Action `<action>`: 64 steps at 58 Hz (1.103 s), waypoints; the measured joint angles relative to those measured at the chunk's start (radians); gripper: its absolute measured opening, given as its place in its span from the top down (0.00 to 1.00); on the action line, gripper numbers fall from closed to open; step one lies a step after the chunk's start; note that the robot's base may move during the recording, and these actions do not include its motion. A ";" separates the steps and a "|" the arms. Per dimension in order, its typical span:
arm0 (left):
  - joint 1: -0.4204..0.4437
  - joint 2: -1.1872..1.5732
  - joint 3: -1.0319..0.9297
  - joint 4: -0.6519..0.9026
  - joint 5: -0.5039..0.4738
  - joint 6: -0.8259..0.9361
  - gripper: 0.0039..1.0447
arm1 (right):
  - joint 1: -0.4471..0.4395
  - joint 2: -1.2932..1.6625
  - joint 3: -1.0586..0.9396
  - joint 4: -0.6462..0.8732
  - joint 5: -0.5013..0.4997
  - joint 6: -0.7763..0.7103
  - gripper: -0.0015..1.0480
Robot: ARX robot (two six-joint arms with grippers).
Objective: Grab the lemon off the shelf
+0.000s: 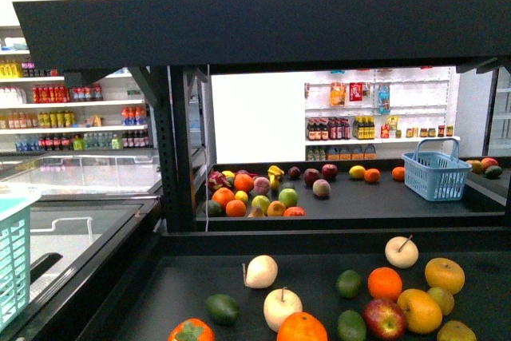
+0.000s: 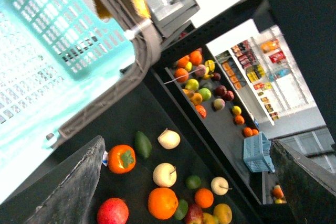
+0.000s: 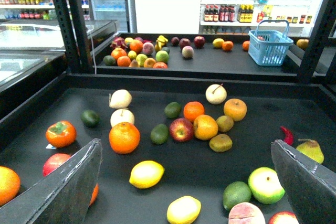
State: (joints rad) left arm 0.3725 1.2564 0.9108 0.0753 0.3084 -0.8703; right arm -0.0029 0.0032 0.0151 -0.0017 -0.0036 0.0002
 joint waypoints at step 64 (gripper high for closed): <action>0.100 0.644 0.584 -0.066 -0.019 -0.240 0.28 | 0.000 0.000 0.000 0.000 0.000 0.000 0.07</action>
State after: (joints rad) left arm 0.4721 1.9007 1.4948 0.0097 0.2893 -1.1107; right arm -0.0029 0.0032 0.0151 -0.0017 -0.0032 0.0002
